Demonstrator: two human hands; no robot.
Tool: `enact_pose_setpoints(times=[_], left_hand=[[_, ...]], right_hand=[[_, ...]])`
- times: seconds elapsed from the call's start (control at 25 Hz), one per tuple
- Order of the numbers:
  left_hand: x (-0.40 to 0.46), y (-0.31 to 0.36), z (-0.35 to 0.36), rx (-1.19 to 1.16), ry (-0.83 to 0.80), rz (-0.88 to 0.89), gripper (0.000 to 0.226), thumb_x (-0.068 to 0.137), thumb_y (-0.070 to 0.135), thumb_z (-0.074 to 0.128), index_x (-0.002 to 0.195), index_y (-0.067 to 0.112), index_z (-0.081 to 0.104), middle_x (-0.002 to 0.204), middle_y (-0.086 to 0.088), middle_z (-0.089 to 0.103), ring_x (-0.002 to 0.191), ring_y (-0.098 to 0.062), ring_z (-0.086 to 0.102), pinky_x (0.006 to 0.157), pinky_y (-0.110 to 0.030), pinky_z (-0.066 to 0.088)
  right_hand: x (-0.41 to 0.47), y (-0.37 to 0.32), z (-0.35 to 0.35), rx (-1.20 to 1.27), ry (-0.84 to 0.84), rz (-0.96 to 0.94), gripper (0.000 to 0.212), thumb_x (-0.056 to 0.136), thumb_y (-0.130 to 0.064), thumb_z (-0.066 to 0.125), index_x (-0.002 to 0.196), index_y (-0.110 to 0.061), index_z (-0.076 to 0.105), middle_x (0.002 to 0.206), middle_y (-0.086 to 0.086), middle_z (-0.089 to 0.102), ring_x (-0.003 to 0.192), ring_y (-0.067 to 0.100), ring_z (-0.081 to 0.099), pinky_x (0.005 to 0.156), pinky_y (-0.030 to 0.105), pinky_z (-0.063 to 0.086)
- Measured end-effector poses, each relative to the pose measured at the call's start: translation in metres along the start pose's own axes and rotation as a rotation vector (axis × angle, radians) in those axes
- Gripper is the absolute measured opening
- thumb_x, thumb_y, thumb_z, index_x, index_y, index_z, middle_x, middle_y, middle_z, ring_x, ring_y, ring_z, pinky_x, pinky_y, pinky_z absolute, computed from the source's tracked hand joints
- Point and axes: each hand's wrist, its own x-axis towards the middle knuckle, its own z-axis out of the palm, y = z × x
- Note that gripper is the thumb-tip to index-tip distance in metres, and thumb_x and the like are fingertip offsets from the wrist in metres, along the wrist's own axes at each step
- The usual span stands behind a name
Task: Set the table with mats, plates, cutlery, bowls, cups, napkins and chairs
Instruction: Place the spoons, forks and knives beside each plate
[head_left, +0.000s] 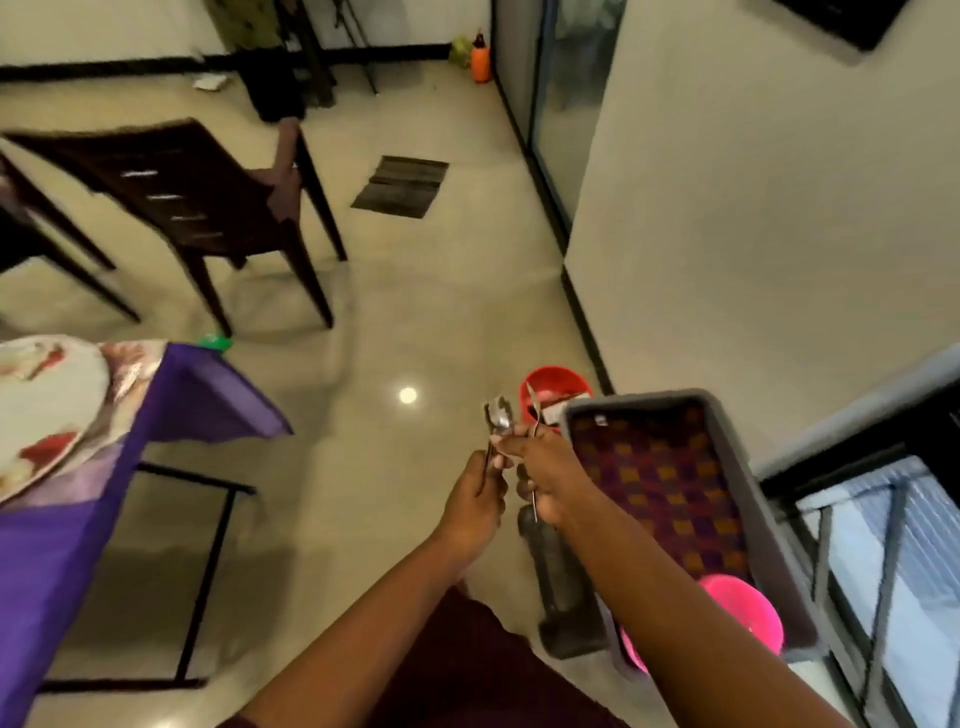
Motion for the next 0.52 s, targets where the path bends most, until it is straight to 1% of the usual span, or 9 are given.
enact_pose_setpoints(times=[0.08,0.16,0.2,0.28,0.32,0.4,0.44,0.48,0.52], left_hand=[[-0.019,-0.008,-0.026,-0.080,0.077,-0.002,0.017,0.106,0.015,0.029,0.108,0.010,0.045,0.072,-0.004,0.047,0.052,-0.008,0.042,0.051,-0.022,0.040],[-0.035,-0.012,-0.052,-0.187,0.158,-0.049,0.019,0.104,0.011,0.030,0.109,0.017,0.047,0.081,-0.005,0.054,0.058,-0.011,0.049,0.057,-0.024,0.048],[-0.044,-0.016,-0.067,-0.224,0.200,-0.074,0.022,0.101,0.006,0.030,0.109,0.019,0.047,0.088,-0.005,0.058,0.062,-0.013,0.052,0.056,-0.024,0.048],[-0.062,-0.023,-0.095,-0.232,0.278,-0.106,0.033,0.090,-0.004,0.030,0.103,0.021,0.047,0.100,-0.003,0.062,0.064,-0.016,0.051,0.050,-0.024,0.039],[-0.071,-0.027,-0.109,-0.228,0.317,-0.120,0.036,0.085,-0.006,0.030,0.097,0.023,0.048,0.099,-0.002,0.062,0.061,-0.015,0.048,0.049,-0.025,0.034],[-0.094,-0.035,-0.138,-0.247,0.407,-0.153,0.036,0.080,-0.004,0.031,0.084,0.025,0.050,0.081,0.000,0.056,0.057,-0.013,0.038,0.049,-0.025,0.028],[-0.106,-0.039,-0.151,-0.265,0.450,-0.156,0.034,0.082,-0.002,0.033,0.079,0.026,0.051,0.075,0.000,0.052,0.055,-0.012,0.035,0.047,-0.024,0.026],[-0.120,-0.043,-0.164,-0.297,0.482,-0.150,0.031,0.084,0.001,0.036,0.076,0.026,0.052,0.075,-0.001,0.054,0.051,-0.010,0.033,0.045,-0.023,0.024],[-0.140,-0.050,-0.180,-0.332,0.510,-0.142,0.027,0.088,0.005,0.042,0.077,0.026,0.054,0.078,-0.002,0.060,0.048,-0.009,0.031,0.044,-0.022,0.023]], right_hand=[[-0.009,0.006,0.034,-0.058,-0.064,0.038,0.006,0.089,-0.010,0.063,0.086,-0.009,0.059,0.052,0.000,0.050,0.033,0.006,0.034,0.034,0.016,0.020],[-0.017,0.010,0.062,-0.073,-0.118,0.049,0.018,0.094,-0.022,0.059,0.080,-0.013,0.054,0.048,-0.003,0.037,0.034,0.007,0.026,0.035,0.018,0.017],[-0.023,0.012,0.077,-0.084,-0.146,0.045,0.022,0.097,-0.028,0.055,0.080,-0.015,0.052,0.050,-0.004,0.032,0.038,0.008,0.024,0.037,0.019,0.017],[-0.033,0.016,0.107,-0.122,-0.179,0.016,0.031,0.101,-0.036,0.044,0.079,-0.015,0.051,0.053,-0.004,0.032,0.045,0.010,0.027,0.043,0.024,0.022],[-0.038,0.019,0.125,-0.161,-0.182,-0.006,0.034,0.102,-0.033,0.041,0.076,-0.014,0.052,0.056,-0.002,0.037,0.049,0.012,0.032,0.048,0.025,0.027],[-0.054,0.027,0.162,-0.262,-0.202,-0.058,0.033,0.099,-0.024,0.043,0.070,-0.015,0.057,0.072,0.000,0.050,0.062,0.015,0.043,0.060,0.028,0.034],[-0.063,0.033,0.180,-0.308,-0.226,-0.088,0.034,0.099,-0.023,0.043,0.071,-0.016,0.060,0.081,0.000,0.052,0.068,0.015,0.045,0.063,0.027,0.036],[-0.071,0.041,0.197,-0.349,-0.252,-0.111,0.037,0.102,-0.027,0.040,0.074,-0.017,0.063,0.087,0.001,0.052,0.073,0.014,0.046,0.064,0.026,0.037],[-0.083,0.052,0.217,-0.381,-0.291,-0.118,0.038,0.104,-0.030,0.037,0.081,-0.018,0.065,0.091,0.003,0.052,0.077,0.013,0.047,0.063,0.025,0.038]])
